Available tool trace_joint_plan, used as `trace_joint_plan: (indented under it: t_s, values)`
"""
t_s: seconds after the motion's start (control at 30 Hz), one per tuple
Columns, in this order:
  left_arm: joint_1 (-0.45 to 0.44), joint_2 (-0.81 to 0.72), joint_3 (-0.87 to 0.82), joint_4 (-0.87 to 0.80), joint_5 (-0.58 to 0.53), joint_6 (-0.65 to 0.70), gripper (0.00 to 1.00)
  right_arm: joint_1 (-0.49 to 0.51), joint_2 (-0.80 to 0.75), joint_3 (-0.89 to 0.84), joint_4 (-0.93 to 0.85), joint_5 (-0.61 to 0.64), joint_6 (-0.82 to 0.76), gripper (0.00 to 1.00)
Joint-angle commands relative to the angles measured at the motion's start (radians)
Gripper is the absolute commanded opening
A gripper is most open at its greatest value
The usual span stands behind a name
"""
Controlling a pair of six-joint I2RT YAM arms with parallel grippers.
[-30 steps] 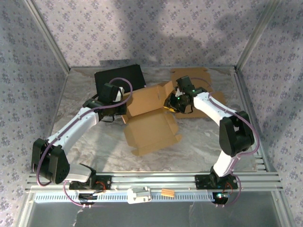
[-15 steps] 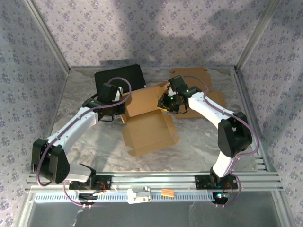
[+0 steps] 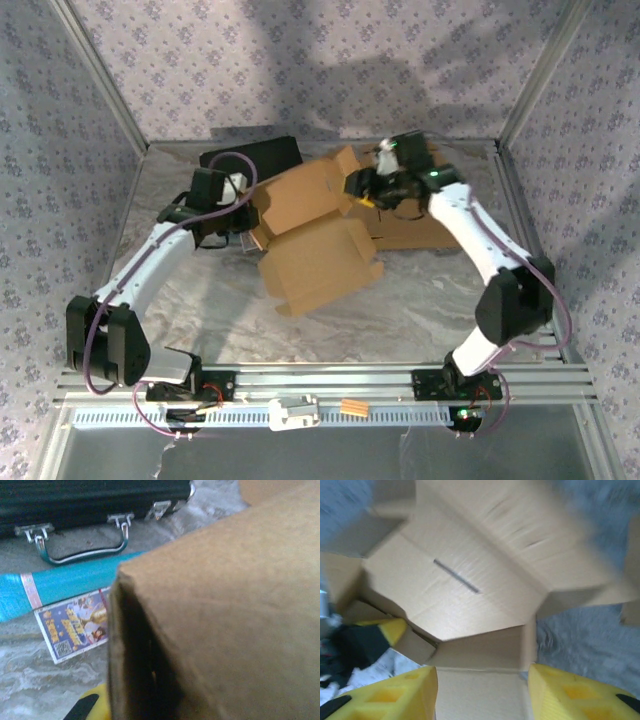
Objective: Fold the paper box
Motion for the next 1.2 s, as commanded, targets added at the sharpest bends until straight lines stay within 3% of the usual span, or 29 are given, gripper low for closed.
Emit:
trace_joint_plan:
  t_s: [0.0, 0.1, 0.2, 0.37, 0.5, 0.77, 1.17]
  values:
    - [0.054, 0.023, 0.008, 0.130, 0.237, 0.008, 0.00, -0.109, -0.042, 0.080, 0.067, -0.132, 0.003, 0.52]
    - [0.087, 0.080, 0.025, 0.187, 0.337, 0.025, 0.00, -0.184, -0.015, 0.060, 0.207, -0.148, 0.140, 0.49]
    - [0.106, 0.163, 0.074, 0.213, 0.429, 0.035, 0.00, -0.230, 0.056, 0.066, 0.367, -0.242, 0.250, 0.46]
    - [0.119, 0.280, 0.157, 0.241, 0.544, 0.033, 0.00, -0.220, 0.215, 0.193, 0.387, -0.445, 0.223, 0.39]
    - [0.123, 0.350, 0.230, 0.188, 0.606, 0.060, 0.00, -0.216, 0.252, 0.206, 0.441, -0.488, 0.256, 0.37]
    - [0.125, 0.402, 0.313, 0.063, 0.596, 0.121, 0.00, -0.183, 0.283, 0.211, 0.602, -0.552, 0.381, 0.34]
    - [0.126, 0.413, 0.342, 0.026, 0.558, 0.129, 0.00, -0.117, 0.180, 0.109, 0.593, -0.541, 0.348, 0.36]
